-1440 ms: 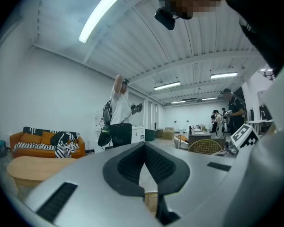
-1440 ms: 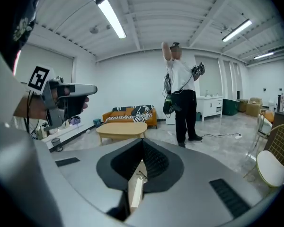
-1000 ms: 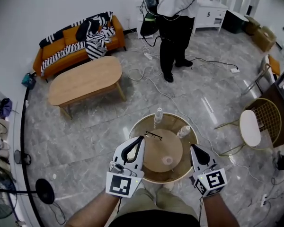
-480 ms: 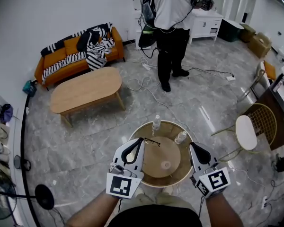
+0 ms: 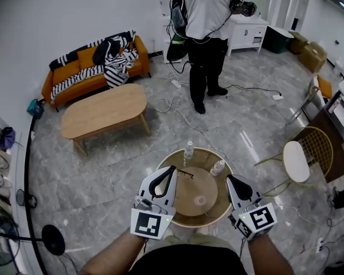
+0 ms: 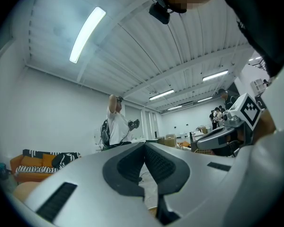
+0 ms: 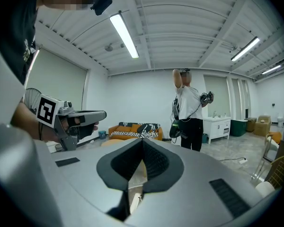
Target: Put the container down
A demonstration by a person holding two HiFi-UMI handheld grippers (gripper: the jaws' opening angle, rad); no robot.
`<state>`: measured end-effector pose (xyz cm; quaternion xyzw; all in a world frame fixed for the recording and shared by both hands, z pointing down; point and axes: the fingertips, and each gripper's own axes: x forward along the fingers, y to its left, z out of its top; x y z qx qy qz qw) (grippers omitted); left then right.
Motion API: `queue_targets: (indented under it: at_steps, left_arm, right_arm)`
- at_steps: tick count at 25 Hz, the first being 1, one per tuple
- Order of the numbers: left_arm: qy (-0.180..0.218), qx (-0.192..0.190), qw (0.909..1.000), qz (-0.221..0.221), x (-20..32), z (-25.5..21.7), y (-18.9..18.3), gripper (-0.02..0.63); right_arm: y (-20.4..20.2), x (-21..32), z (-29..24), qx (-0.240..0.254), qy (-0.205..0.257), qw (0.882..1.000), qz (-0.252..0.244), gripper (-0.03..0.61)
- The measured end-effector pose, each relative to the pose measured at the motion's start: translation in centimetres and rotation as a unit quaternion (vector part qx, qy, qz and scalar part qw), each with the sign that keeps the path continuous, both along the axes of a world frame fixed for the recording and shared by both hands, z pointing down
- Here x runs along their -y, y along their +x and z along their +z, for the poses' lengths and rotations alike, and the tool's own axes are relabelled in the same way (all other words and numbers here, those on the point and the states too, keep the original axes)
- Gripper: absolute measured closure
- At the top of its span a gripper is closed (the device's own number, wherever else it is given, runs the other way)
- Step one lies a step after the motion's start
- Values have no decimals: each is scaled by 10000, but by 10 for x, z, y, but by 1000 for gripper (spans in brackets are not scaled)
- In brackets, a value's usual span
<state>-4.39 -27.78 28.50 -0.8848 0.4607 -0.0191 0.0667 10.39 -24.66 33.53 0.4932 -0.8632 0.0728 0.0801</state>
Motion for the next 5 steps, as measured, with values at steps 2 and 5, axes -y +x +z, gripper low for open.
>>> queue_targets:
  at_steps: [2, 5]
  left_arm:
    - [-4, -4, 10000, 10, 0, -1, -4, 598]
    - [17, 8, 10000, 23, 0, -2, -9, 598]
  right_arm:
    - [-3, 2, -4, -24, 17, 10000, 53, 566]
    - [-8, 5, -9, -17, 5, 9999, 135, 566]
